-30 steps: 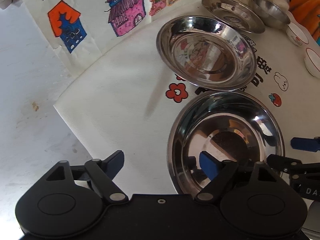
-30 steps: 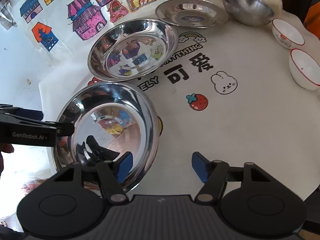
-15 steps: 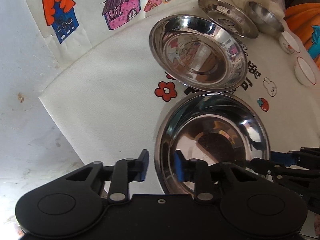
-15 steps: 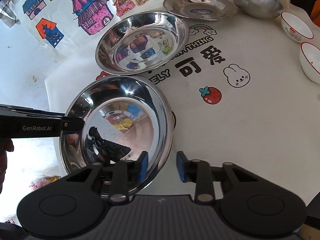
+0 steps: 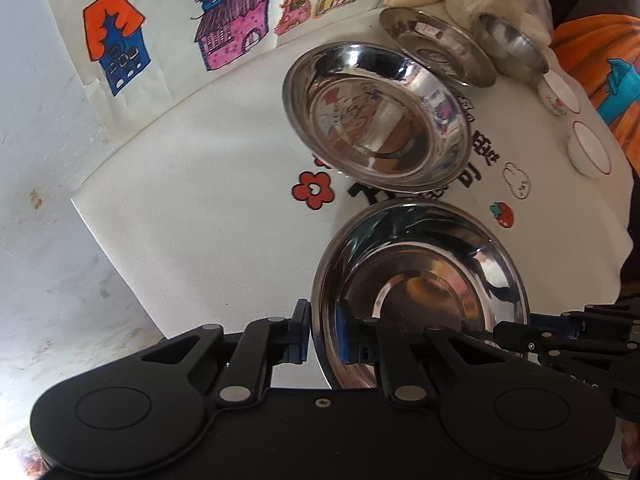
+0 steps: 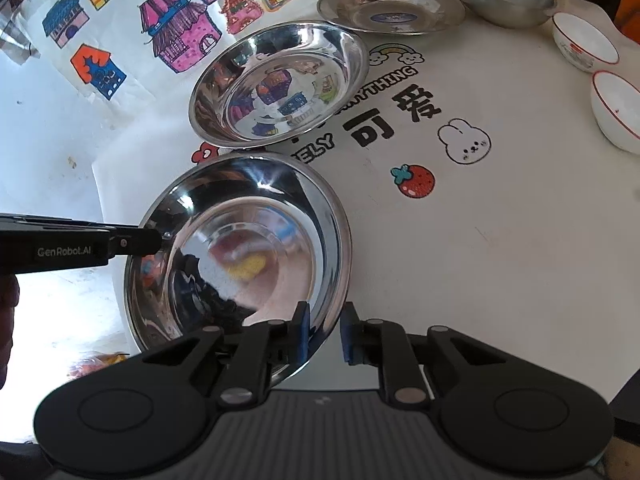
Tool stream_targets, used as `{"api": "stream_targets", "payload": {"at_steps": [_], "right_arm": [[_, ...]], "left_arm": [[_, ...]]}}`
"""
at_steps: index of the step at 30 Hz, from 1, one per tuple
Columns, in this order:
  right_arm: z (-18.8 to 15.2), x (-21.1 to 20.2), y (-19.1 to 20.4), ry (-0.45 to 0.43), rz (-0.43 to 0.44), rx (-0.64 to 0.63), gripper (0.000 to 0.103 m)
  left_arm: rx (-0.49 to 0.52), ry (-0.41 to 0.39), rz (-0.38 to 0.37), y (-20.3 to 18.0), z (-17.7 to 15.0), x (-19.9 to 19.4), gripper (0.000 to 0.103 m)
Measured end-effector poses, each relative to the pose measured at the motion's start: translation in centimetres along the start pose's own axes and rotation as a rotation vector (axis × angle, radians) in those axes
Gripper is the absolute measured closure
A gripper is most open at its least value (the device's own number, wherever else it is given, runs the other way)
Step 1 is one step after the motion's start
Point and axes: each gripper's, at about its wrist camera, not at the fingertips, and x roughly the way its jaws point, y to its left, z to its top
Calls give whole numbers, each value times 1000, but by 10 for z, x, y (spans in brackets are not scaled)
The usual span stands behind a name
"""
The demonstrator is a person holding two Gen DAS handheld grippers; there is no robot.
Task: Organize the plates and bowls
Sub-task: 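Lift the large steel plate with both grippers and lower it onto the medium steel plate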
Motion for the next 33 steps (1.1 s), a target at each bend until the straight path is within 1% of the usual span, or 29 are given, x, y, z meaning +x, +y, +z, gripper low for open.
{"api": "stream_targets", "payload": {"at_steps": [8,13,18,25,33], "right_arm": [[-7,-20,-12,-14,-20,39,85],[-8,-35,-20,-52,-41,66,85],[0,-47,-24,-103,-55,76,85],[31,-50,-20,-173,-46,52,85],[75,-32,-7,-189,-35,-35,85]], "left_arm": [[40,-20,-56,-16,3,-8,89],[68,-62,-82,-28,10,-15,89],[64,-123,-103,-33,23,-25,89],[50,-218,-81,-27,47,-36,89],[-20,-264,-32,-5,72,-30,89]]}}
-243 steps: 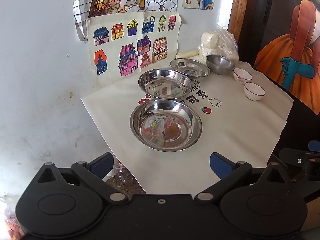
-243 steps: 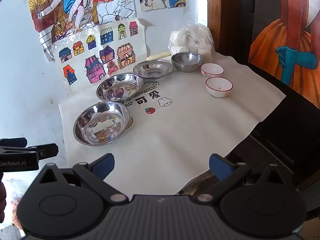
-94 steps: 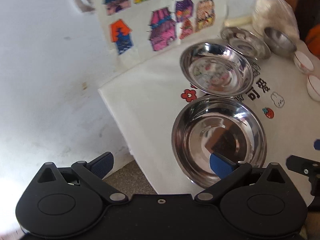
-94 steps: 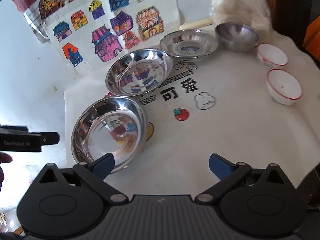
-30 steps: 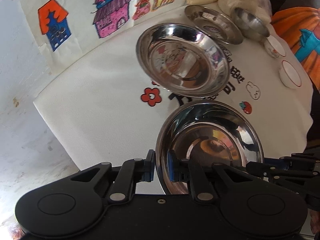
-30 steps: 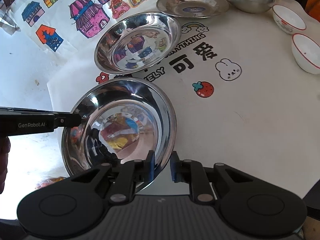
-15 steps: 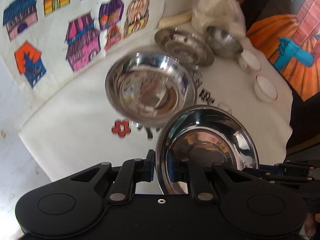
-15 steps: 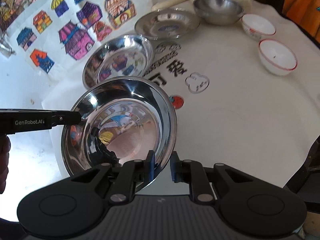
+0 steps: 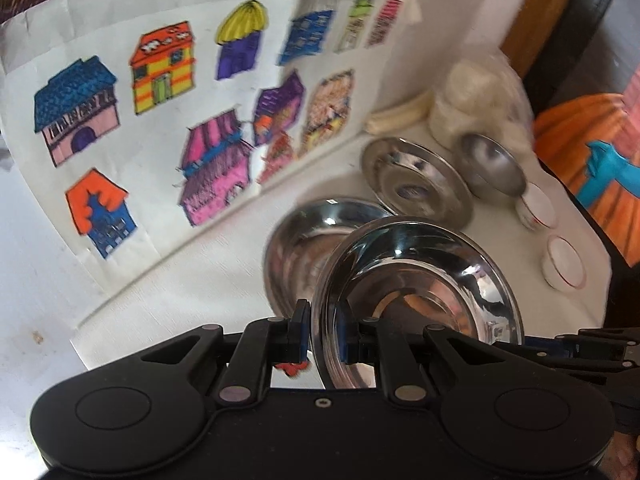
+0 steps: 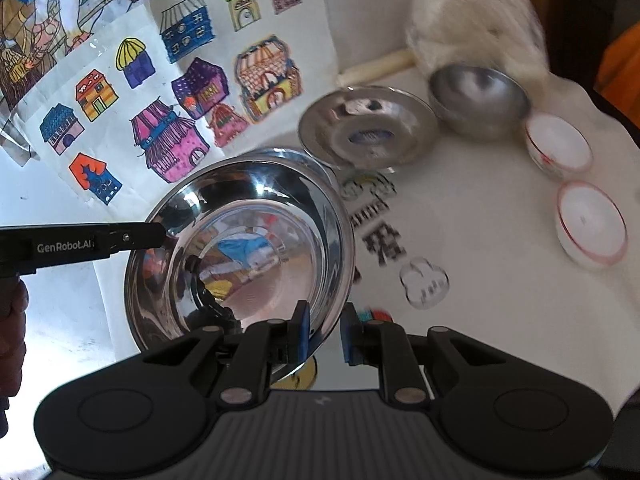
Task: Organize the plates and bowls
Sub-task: 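Lift the large steel plate with both grippers and lower it onto the medium steel plate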
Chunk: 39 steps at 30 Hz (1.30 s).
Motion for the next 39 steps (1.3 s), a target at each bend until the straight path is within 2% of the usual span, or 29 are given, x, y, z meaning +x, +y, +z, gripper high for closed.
{"api": "stream_targets", "payload": {"at_steps": [10,16,30,39], "right_arm": [[39,39,10,11,-26,-83,85],[50,58,10,25,-35,-97,84],[54,74,16,58,-54,-116,84],[52,76,20,74,-66,-116,82]], "left_arm": [[20,-16,84,11,24,33,89],[35,-8,113,16,33,49,89],[101,17,159,12,33,66,88],[125,23,164,9,32,69,88]]}}
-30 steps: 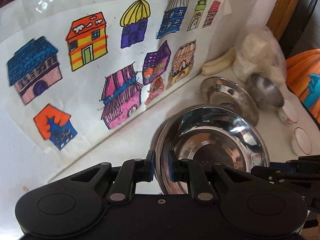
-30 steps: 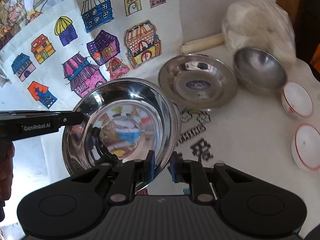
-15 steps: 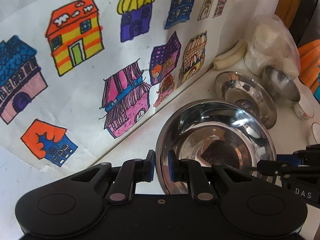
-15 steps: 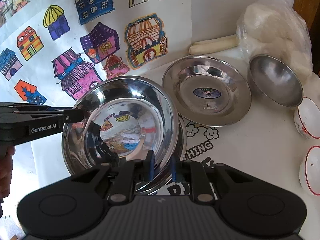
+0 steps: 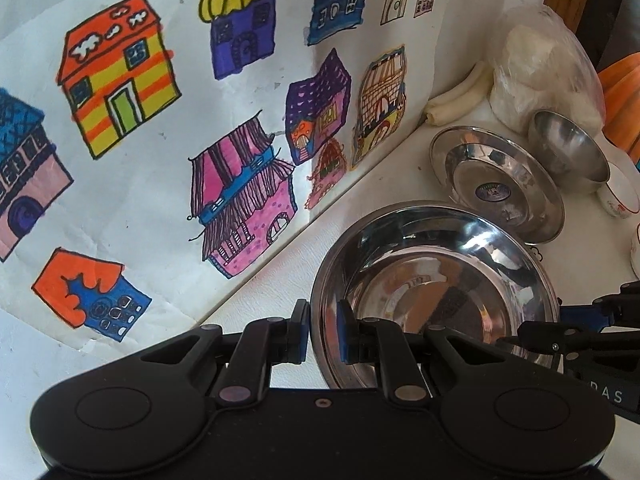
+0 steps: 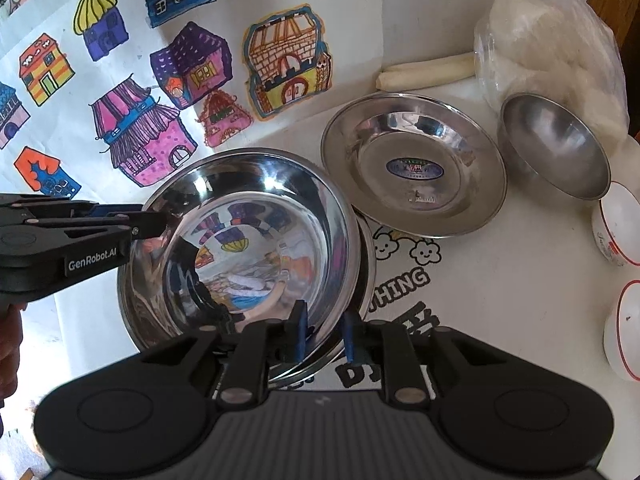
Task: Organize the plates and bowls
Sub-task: 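Lift the large steel plate with both grippers and lower it onto the medium steel plate, then open the left gripper while the right gripper opens, releasing the stacked plate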
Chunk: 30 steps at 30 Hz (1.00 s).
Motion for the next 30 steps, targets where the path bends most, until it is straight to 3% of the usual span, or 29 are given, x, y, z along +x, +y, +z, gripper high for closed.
{"api": "stream_targets", "payload": {"at_steps": [6,12,18,21,24,26,27,29,30], "right_arm": [[2,-1,3,1,-7,-7,78],[1,-1,8,1,-12,-29,64],[-2,0,7,9,-9,-20,58],[-4,-3,6,-6,-1,-15,56],[-4,-6,4,-18,4,4,50],[-6,-10,1,-36,0,22,35],[-6,-12,-1,-48,-5,34,29],[-9,-17,-7,-79,-16,71,6],[-10,-19,-11,-92,-17,93,2]], "left_arm": [[5,9,-4,-1,0,3,88],[-3,14,-15,-2,-2,4,87],[-6,14,2,-3,-2,2,80],[-13,4,5,-1,-1,-3,68],[-20,-5,8,0,1,-8,40],[-32,-21,17,0,3,-12,19],[-36,-29,19,-1,5,-14,15],[-45,-34,16,-4,9,-15,5],[-44,-39,12,-6,11,-15,4]]}}
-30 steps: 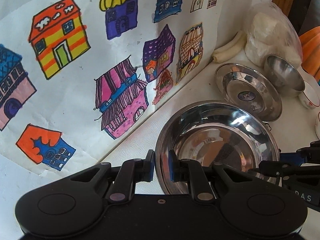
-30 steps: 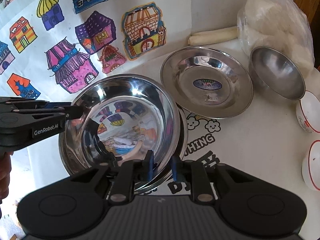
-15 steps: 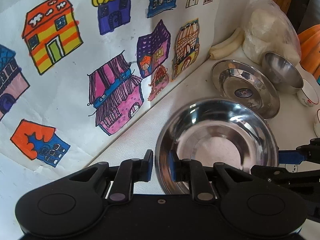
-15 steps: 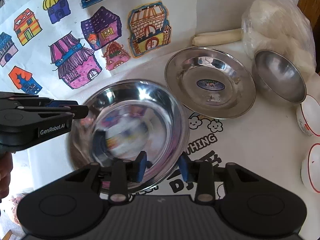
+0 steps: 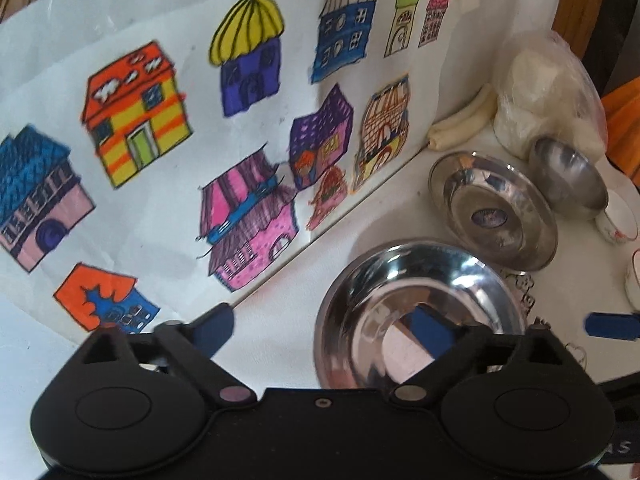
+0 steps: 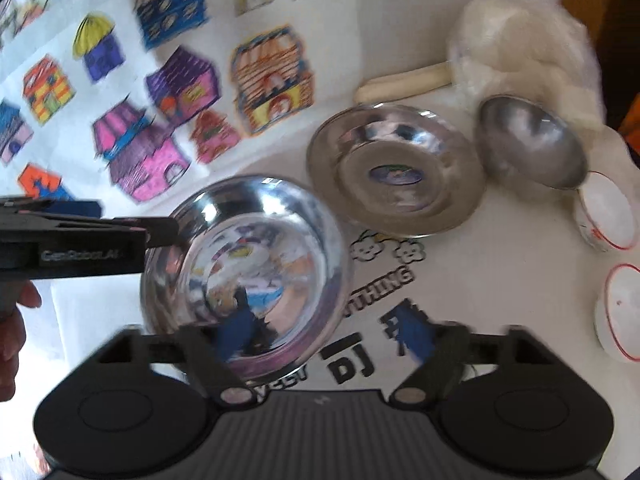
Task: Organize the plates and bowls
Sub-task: 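Open the left gripper while the right gripper opens, releasing the stacked plate, then close the left gripper on the small flat plate rim while the right gripper closes too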
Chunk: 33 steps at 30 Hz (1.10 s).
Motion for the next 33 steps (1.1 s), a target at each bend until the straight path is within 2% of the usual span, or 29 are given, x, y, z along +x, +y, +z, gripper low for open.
{"api": "stream_targets", "payload": {"at_steps": [12,15,18,25,33], "right_arm": [[-20,-11,-71,-53,-81,285,0],[-24,-9,-88,-55,-86,343,0],[-23,-6,-100,-63,-52,384,0],[-4,6,-115,-95,-22,386,0],[9,34,-122,-110,10,328,0]], "left_arm": [[89,18,-119,-56,26,18,4],[94,33,-120,-70,40,30,3],[60,59,-99,-78,55,43,3],[29,104,-79,-97,80,72,3],[-22,127,-67,-103,86,92,4]]}}
